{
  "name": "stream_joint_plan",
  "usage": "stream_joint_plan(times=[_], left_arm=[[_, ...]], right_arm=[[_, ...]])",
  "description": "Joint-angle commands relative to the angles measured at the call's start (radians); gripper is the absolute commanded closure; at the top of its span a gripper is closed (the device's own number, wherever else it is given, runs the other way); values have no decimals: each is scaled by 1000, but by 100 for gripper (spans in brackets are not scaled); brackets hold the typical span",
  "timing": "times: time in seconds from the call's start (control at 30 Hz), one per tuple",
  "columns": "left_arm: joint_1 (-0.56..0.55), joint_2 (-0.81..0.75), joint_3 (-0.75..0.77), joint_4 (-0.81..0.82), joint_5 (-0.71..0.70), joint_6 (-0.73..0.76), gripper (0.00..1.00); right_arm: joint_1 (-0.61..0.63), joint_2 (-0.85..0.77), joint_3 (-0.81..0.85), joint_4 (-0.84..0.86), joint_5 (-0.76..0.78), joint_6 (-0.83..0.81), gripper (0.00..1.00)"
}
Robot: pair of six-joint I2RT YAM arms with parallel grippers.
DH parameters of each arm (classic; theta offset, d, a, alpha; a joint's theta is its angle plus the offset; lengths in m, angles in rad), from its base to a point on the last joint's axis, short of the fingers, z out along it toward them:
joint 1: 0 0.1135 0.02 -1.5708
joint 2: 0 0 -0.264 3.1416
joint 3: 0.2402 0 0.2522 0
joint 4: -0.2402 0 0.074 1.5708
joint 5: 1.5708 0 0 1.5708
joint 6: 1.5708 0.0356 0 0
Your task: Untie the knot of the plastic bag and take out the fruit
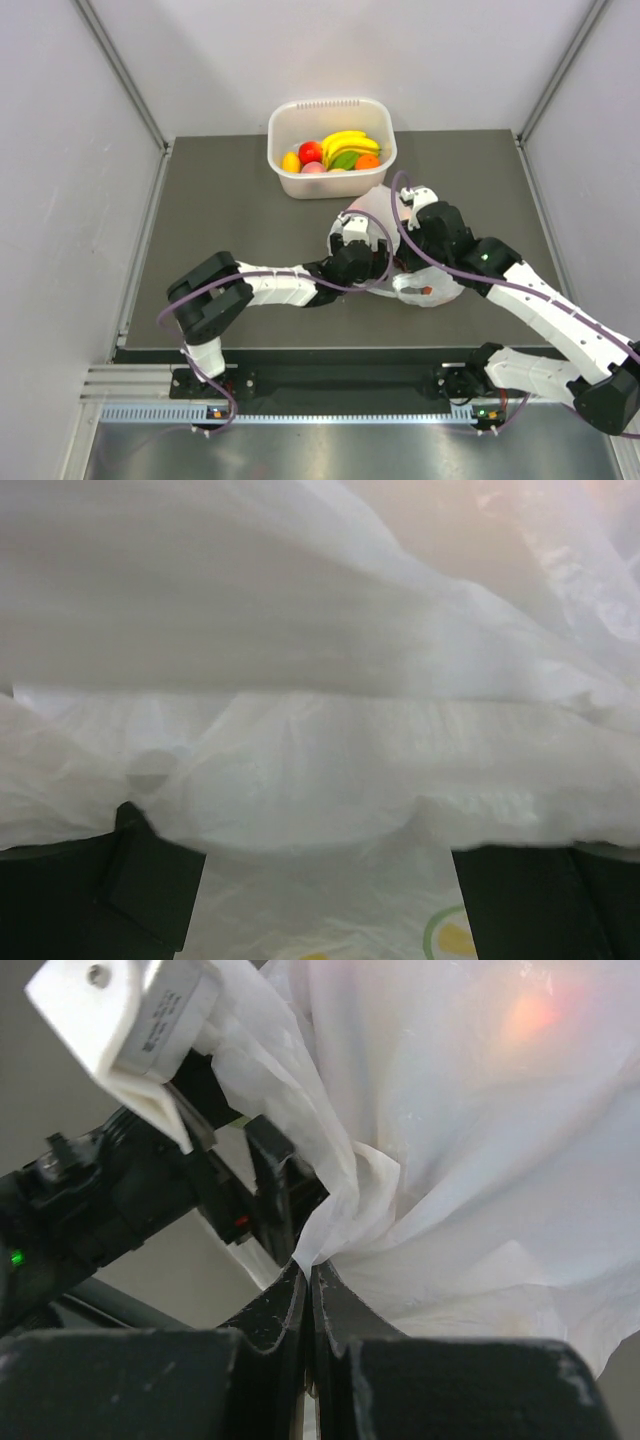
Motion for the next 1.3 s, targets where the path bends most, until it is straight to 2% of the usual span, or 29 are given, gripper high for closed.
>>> stream_joint_plan(times=[0.0,0.17,0.27,0.37,0.4,0.5,0.53,0.63,0.7,0.73,0.77,1.03,1.27], left_arm=[[27,47,45,97,-29,-12,5],[56,123,70,195,5,-2,7],[56,146,70,295,62,55,16],[56,165,67,362,138,80,29],[56,166,62,382,155,86,38],[55,154,29,448,215,104,52],[55,148,10,456,223,110,62],[47,90,-22,453,241,138,78],[41,56,-40,441,255,161,85],[39,20,-59,414,263,167,97],[36,1,-66,395,284,173,100],[27,-244,-203,259,439,152,100],[19,-390,-185,9,563,141,100]], right_arm=[[14,11,17,52,-26,-3,100],[14,10,11,61,-30,-8,100],[14,10,2,69,-35,-8,100],[14,13,-1,73,-42,-8,100],[14,13,-1,75,-43,-6,100],[14,15,2,78,-43,-9,100],[14,13,2,78,-44,-8,100],[14,15,1,84,-41,-8,100],[14,18,-1,86,-35,-6,100],[14,18,-1,89,-32,-5,100],[14,18,-1,89,-23,1,100],[14,33,0,99,30,14,100],[13,50,17,106,69,23,100]])
